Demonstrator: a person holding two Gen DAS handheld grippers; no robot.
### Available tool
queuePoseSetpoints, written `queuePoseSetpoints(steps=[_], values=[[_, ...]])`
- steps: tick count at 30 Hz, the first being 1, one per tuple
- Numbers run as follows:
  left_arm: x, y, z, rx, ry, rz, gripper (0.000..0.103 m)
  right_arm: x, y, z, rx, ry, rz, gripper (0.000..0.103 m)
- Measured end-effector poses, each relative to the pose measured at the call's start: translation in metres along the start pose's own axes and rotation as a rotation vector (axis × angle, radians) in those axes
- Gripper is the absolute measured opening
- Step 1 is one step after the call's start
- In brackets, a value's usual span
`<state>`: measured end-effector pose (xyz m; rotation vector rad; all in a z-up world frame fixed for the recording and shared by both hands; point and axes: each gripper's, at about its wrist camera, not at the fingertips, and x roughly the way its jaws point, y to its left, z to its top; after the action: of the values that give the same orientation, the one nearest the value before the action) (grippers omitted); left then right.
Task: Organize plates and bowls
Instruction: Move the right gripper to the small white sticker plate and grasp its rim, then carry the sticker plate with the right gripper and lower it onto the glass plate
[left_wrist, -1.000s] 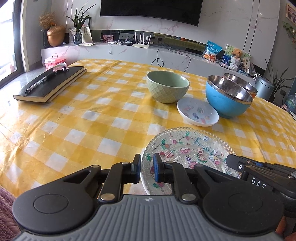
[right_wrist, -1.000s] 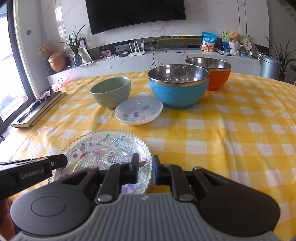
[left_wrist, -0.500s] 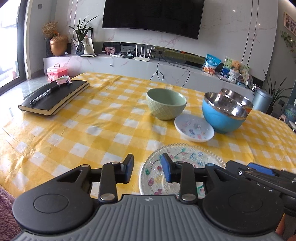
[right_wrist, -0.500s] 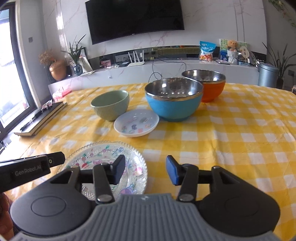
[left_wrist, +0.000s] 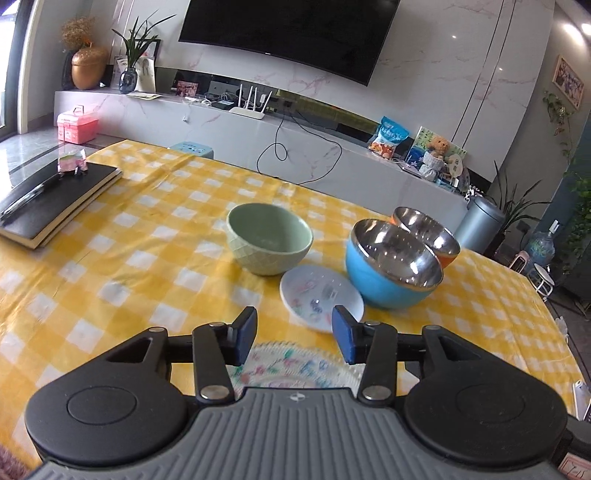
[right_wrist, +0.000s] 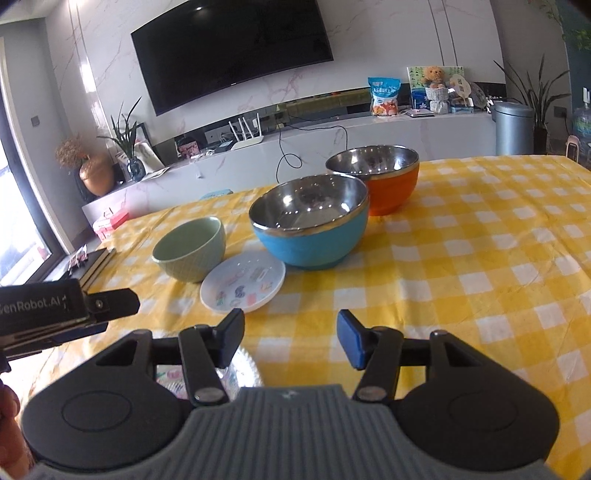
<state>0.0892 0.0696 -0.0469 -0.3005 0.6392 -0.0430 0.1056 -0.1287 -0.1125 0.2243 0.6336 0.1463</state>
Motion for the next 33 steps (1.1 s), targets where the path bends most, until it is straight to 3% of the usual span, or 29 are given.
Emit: queuePoseSetpoints(steps=[6,13,15,21,31,33], values=[[0.028,0.002,0.007,-0.014,0.034,-0.042,0.060,0.017,-0.008,0.011,0.045,-0.002,0.009,0.055],[0.060,0.013,0.004,-0.051,0.093,-0.047,0.060,0.049,-0.011,0.018,0.085,0.026,0.044,0.055],[0.069,0.016,0.005,-0.053,0.107,-0.047,0.059,0.058,-0.010,0.019,0.088,0.037,0.048,0.049],[0.090,0.023,0.011,-0.076,0.120,-0.062,0.043,0.085,-0.008,0.025,0.099,0.072,0.070,0.035],[0.109,0.023,0.006,-0.092,0.151,-0.064,0.029,0.110,-0.009,0.029,0.127,0.097,0.095,0.016],[0.110,0.022,0.006,-0.087,0.152,-0.069,0.022,0.113,-0.009,0.027,0.128,0.104,0.098,0.010]])
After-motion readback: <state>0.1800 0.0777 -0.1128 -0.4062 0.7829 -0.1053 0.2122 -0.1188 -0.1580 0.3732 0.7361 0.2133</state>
